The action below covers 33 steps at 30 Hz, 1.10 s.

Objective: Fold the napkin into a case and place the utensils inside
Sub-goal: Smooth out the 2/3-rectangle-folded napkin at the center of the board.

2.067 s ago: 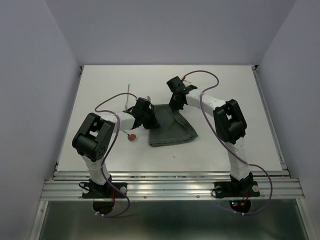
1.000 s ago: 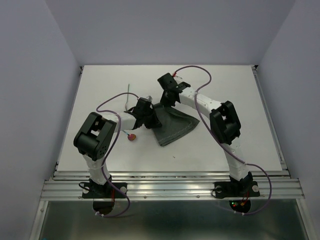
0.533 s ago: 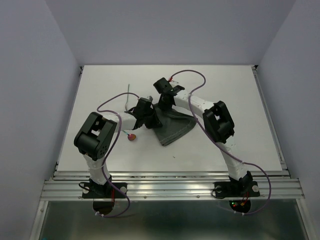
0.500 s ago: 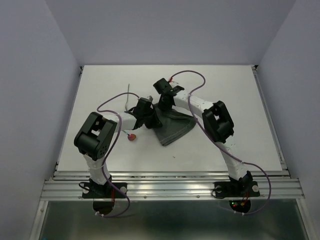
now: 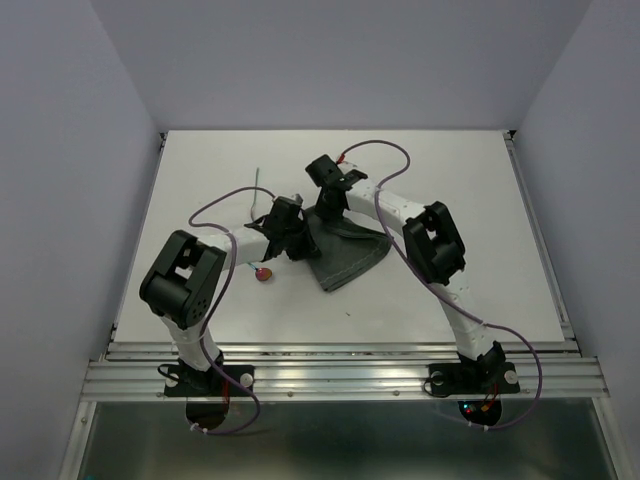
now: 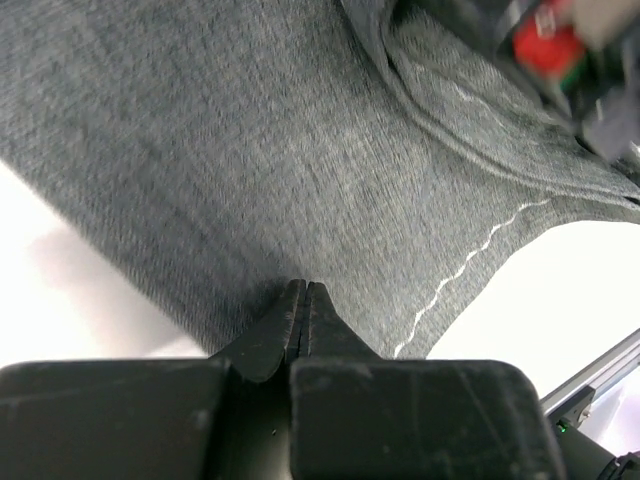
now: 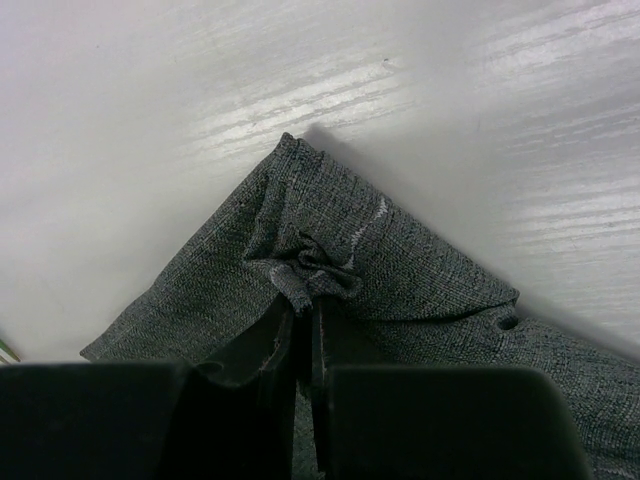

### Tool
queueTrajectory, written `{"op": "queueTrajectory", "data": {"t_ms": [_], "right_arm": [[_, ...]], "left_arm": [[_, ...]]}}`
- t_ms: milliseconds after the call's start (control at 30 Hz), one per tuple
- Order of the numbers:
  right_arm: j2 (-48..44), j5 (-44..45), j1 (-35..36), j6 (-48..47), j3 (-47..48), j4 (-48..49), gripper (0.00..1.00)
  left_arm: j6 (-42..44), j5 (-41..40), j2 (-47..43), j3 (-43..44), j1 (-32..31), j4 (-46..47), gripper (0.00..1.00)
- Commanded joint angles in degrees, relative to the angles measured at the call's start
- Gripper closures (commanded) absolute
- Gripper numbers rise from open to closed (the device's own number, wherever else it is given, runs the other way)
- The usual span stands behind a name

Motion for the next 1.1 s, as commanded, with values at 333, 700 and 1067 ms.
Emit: {"op": "queueTrajectory", "data": {"t_ms": [333, 700, 1067], "right_arm": [[6.3, 3.1, -4.4, 21.3, 11.3, -22.3, 0.99], [8.0, 7.3, -10.9, 36.8, 10.1, -41.5, 0.99], [8.1, 7.3, -13.7, 37.5, 0.3, -41.4, 0.99]], "left_arm": [[6.8, -2.6, -8.9, 3.5, 5.3, -9.6, 0.71], [10.6, 1.7, -8.8, 6.4, 4.8, -10.7, 0.46], [9.2, 2.5, -4.5, 14.6, -9.1, -10.8, 0.09]]}}
